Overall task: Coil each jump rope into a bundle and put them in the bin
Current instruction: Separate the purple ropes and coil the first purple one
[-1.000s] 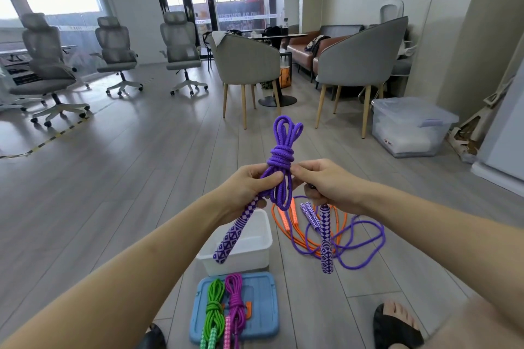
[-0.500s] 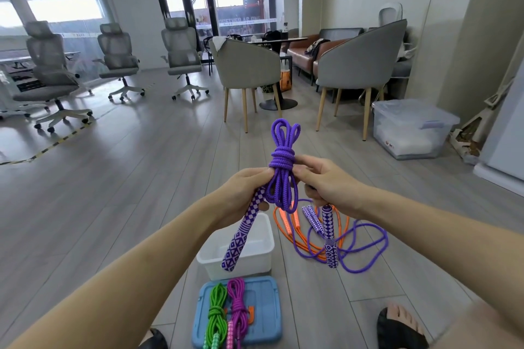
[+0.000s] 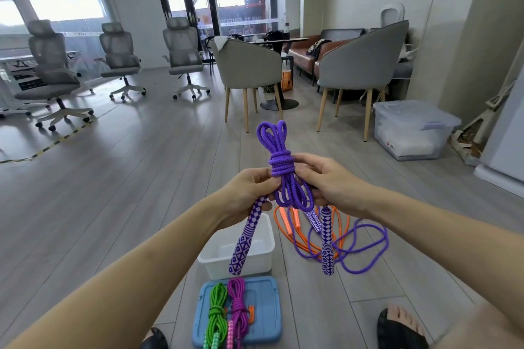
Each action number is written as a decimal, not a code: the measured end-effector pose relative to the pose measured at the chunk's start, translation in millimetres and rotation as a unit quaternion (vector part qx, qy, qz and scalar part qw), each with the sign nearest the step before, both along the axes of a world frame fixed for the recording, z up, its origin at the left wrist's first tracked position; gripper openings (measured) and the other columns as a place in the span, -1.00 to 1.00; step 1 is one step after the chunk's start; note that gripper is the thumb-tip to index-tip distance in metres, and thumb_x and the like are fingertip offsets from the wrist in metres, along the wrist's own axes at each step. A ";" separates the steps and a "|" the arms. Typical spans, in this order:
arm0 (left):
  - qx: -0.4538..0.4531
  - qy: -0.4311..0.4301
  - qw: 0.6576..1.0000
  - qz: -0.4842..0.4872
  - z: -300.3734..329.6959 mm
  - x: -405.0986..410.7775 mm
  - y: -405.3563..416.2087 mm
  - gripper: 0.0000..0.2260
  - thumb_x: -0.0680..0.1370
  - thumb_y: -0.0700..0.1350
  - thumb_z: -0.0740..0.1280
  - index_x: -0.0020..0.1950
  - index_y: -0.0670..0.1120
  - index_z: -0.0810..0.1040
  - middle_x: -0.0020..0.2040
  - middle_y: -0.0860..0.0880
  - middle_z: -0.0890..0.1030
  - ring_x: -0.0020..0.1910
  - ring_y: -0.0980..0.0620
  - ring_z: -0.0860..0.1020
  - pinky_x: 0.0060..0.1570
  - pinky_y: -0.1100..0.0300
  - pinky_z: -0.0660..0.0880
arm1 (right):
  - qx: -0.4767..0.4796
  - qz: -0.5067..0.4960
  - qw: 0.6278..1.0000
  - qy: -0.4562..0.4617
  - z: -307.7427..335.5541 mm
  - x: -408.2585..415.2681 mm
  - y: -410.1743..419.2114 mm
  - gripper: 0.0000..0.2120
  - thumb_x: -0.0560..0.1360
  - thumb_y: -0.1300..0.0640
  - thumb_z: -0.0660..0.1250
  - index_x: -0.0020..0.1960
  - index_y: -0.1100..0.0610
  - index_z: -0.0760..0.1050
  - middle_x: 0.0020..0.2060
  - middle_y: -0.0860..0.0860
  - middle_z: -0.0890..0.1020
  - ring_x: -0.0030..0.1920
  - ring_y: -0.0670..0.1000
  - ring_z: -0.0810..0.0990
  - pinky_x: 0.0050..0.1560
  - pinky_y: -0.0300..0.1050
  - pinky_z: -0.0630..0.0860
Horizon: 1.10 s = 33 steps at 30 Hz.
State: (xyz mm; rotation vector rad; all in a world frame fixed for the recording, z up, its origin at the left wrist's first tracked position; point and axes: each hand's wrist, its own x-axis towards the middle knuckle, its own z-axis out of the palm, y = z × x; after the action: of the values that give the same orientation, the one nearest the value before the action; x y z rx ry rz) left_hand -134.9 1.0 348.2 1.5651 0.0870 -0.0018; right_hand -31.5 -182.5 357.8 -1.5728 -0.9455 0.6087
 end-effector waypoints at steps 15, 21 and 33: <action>0.026 -0.018 0.999 0.035 -0.2 3.3 -13.1 -0.75 0.56 -0.16 0.46 0.22 -0.18 0.63 -0.05 -0.11 0.68 -0.26 0.08 0.54 -0.30 0.21 0.38 | -0.010 -0.071 0.997 -0.028 5.0 -6.7 2.5 -0.71 0.72 0.09 0.19 0.43 0.01 0.42 0.04 0.14 0.71 -0.03 0.22 0.72 0.04 0.20 0.65; 0.068 -0.013 0.997 0.047 4.1 4.1 -19.0 -0.87 0.56 -0.28 0.44 0.08 -0.14 0.59 -0.23 -0.02 0.60 -0.44 0.16 0.44 -0.41 0.26 0.35 | -0.027 -0.069 0.995 -0.065 8.4 -8.0 2.3 -0.72 0.71 0.10 0.19 0.40 0.00 0.45 -0.10 0.14 0.68 -0.27 0.12 0.64 -0.28 -0.05 0.61; 0.136 -0.014 0.988 0.076 1.8 3.9 -18.1 -0.79 0.56 -0.29 0.35 0.18 -0.15 0.58 -0.15 -0.10 0.58 -0.29 0.01 0.41 -0.34 0.20 0.41 | -0.110 -0.033 0.983 -0.141 7.7 -6.3 -1.4 -0.39 0.61 0.05 0.39 0.56 -0.22 0.22 0.09 0.10 0.59 -0.17 -0.03 0.62 -0.29 -0.28 0.49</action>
State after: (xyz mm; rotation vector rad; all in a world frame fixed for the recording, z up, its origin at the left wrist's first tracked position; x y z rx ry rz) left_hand -131.0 -17.1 349.9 1.8278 0.1909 0.1577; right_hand -37.8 -183.9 365.6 -1.9165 -1.0578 0.4614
